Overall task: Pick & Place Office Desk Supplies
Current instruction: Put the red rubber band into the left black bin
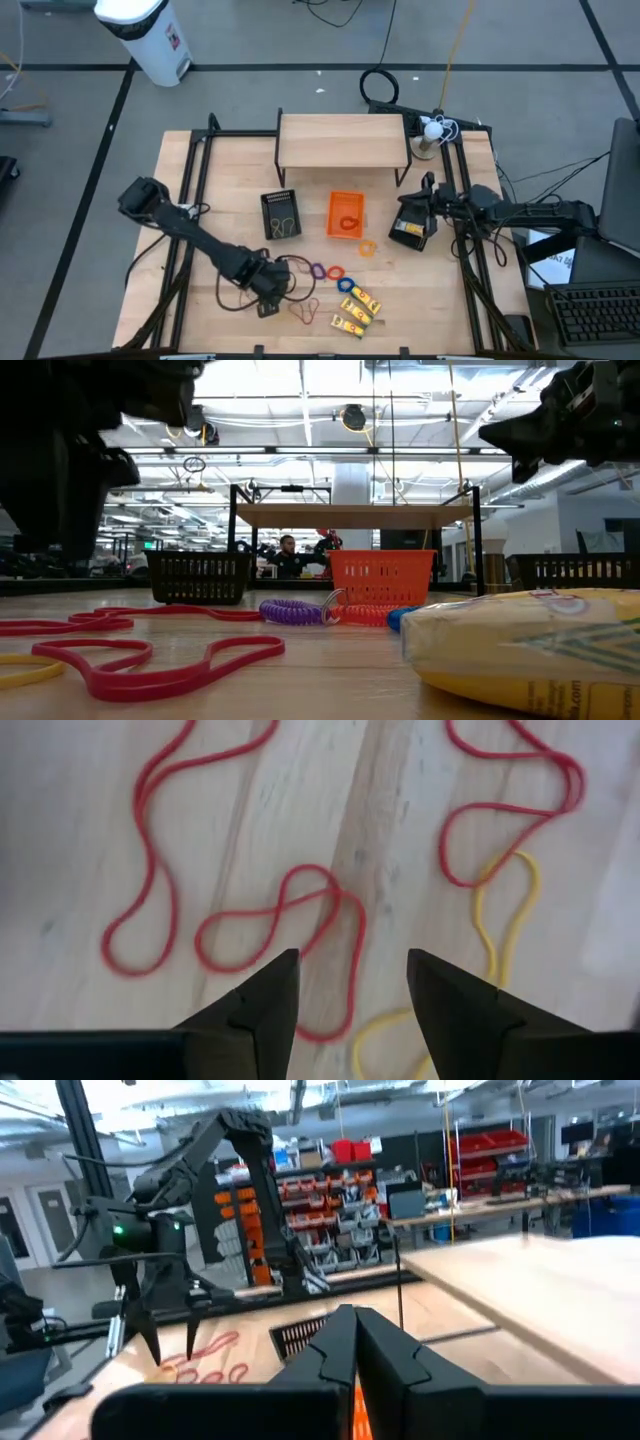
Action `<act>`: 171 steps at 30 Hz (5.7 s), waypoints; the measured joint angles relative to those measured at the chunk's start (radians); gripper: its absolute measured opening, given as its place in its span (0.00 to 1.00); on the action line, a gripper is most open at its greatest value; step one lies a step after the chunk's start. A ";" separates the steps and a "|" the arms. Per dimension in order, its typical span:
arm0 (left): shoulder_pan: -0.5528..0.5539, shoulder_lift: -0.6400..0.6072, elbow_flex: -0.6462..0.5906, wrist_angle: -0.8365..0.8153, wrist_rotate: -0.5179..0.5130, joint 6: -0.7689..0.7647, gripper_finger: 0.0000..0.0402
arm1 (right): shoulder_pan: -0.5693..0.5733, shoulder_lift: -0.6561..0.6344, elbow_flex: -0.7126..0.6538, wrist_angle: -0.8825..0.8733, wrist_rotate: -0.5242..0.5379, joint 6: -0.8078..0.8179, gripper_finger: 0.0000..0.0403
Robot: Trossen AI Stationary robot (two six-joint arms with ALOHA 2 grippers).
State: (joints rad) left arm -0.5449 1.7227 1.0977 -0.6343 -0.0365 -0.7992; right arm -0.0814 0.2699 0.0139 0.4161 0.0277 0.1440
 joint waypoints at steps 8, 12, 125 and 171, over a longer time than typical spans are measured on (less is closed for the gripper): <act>-0.006 0.086 0.000 0.068 -0.024 0.055 0.47 | 0.000 0.000 0.000 -0.050 0.000 0.027 0.01; -0.005 0.119 0.000 0.073 0.001 -0.019 0.47 | 0.000 0.000 0.000 -0.050 0.000 0.027 0.01; -0.057 -1.448 -0.773 0.676 -0.855 0.605 0.00 | 0.000 0.002 0.001 0.068 -0.001 0.016 0.01; 0.456 -0.350 -0.431 0.414 -0.148 0.224 0.18 | 0.000 0.002 0.001 0.051 -0.003 0.011 0.01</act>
State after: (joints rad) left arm -0.0888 1.3732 0.6666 -0.2208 -0.1847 -0.5757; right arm -0.0814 0.2718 0.0147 0.4669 0.0246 0.1551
